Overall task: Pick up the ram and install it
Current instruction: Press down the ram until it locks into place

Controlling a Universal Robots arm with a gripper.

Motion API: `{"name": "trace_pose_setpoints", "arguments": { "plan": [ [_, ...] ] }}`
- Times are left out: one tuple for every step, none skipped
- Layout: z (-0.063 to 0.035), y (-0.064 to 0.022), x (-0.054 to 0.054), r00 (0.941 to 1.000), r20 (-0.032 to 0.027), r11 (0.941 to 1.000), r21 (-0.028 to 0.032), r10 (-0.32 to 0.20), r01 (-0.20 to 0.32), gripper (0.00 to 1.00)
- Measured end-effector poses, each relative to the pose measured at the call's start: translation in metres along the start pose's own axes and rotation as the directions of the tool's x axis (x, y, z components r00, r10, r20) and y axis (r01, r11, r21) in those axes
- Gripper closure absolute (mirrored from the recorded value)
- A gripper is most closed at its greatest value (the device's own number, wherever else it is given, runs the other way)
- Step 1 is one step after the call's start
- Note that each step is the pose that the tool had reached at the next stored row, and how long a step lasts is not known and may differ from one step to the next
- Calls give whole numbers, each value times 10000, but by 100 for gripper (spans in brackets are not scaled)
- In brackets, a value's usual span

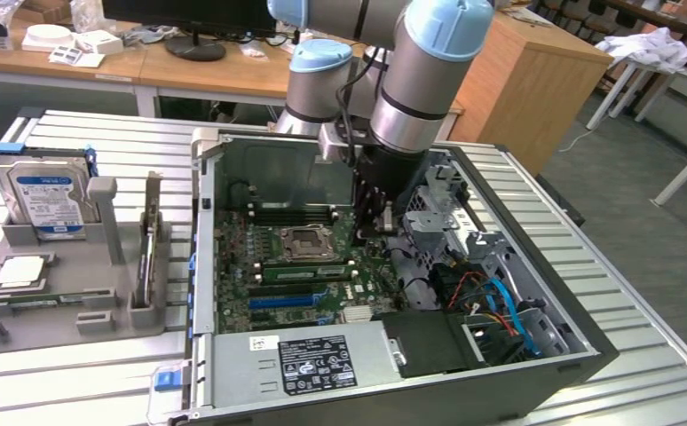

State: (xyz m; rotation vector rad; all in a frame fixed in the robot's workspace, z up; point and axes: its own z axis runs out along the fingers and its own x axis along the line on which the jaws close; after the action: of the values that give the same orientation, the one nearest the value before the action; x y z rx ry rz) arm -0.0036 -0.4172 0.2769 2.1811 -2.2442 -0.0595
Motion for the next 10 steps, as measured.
{"name": "trace_pose_setpoints", "arguments": {
  "plan": [
    [6, 0, 0, 10000, 1, 10000, 0, 0, 0, 89],
    [11, 0, 0, 10000, 0, 10000, 0, 0, 0, 89],
    [17, -1, 0, 10000, 0, 10000, 0, 0, 0, 89],
    [22, -1, 0, 10000, 0, 10000, 0, 0, 0, 89],
    [27, -1, 0, 10000, 0, 10000, -1, 0, 0, 89],
    [31, -1, 1, 10000, 0, 10000, 0, 0, 0, 89],
    [37, -1, 1, 10000, 0, 10000, -1, 0, 0, 89],
    [43, -1, 1, 10000, 0, 10000, 0, 1, -1, 89],
    [49, -2, 1, 10000, 1, 10000, 0, 0, 0, 89],
    [55, -2, 1, 10000, 1, 10000, 0, 0, 0, 89]
  ]
}}
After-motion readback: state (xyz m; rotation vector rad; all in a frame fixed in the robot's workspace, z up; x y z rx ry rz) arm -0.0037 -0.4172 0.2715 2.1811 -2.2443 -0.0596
